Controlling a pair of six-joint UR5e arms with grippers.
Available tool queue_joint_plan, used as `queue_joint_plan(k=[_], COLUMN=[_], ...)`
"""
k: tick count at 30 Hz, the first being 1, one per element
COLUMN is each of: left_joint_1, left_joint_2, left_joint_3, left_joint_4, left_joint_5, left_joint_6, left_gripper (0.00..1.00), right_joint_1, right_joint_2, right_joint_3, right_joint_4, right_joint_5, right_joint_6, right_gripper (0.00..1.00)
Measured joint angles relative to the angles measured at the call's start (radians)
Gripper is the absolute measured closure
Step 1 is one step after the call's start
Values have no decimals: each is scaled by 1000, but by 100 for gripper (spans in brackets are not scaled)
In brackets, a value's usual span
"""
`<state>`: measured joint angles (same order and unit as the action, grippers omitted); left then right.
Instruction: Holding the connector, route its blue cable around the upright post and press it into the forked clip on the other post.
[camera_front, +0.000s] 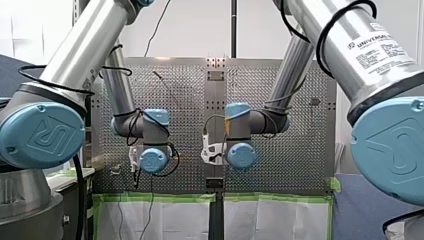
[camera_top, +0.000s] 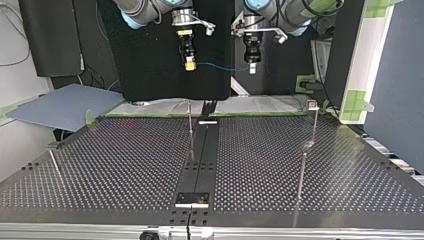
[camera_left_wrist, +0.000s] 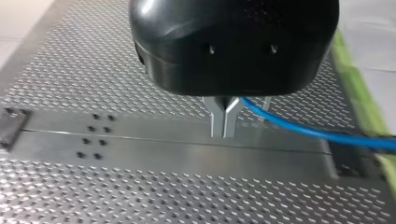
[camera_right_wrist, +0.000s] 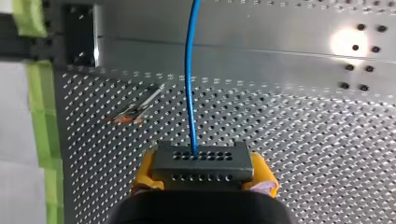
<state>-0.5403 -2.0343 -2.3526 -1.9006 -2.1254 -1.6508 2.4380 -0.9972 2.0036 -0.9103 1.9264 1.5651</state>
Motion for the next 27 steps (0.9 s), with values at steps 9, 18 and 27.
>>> queue_joint_plan(k=[9, 18, 27], left_joint_1=[31, 60, 99], left_joint_2=[75, 156, 224], left_joint_3=[54, 132, 200], left_joint_4=[-75, -155, -224], left_joint_5=[-35, -73, -81], left_joint_6=[-41, -43, -41], left_gripper=[100, 100, 100], right_joint_1=[-18, -44, -65], right_joint_2=[-72, -148, -225], right_joint_3=[-30, -103, -155], right_joint_4=[46, 91, 110], right_joint_5=[-51, -82, -112], right_joint_6=[46, 44, 41], right_gripper=[100, 100, 100])
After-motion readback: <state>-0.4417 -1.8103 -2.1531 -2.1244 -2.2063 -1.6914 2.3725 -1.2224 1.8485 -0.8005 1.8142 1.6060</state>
